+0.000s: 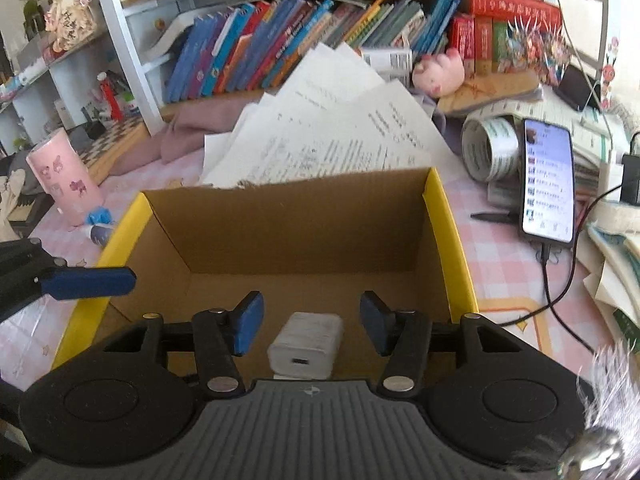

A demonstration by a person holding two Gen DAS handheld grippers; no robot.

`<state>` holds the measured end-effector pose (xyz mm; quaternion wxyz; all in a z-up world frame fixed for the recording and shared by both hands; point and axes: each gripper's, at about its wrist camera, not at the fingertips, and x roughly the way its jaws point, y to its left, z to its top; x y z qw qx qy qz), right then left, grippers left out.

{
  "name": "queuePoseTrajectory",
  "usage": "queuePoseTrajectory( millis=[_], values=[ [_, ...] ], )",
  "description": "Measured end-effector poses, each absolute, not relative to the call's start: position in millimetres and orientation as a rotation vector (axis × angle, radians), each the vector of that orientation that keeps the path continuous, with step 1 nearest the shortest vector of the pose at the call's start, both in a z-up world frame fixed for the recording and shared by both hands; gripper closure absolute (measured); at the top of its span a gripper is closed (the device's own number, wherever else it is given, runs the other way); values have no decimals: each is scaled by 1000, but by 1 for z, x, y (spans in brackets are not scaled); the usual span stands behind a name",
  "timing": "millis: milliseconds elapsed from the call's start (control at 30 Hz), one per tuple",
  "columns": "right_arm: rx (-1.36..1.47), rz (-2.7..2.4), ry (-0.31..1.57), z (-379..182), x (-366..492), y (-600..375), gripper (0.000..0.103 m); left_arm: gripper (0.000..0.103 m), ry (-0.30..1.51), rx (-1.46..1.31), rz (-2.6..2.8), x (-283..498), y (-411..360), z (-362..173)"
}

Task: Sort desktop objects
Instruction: 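Open the right tool to drop the power bank while the left tool releases the eraser, then withdraw both open tools from the box back toward the table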

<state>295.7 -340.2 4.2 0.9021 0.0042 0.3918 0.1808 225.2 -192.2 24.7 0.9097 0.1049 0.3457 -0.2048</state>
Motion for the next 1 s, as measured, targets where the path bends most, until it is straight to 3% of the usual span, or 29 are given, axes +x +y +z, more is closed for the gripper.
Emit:
queuePoseTrajectory(
  millis=[467,1000],
  values=[
    [25,256,728,26,253,-318,48,19,642,198,-481,201,-153,36],
    [33,119,606,44,173,-245,49,14,604,107,-445,146,-46,40]
  ],
)
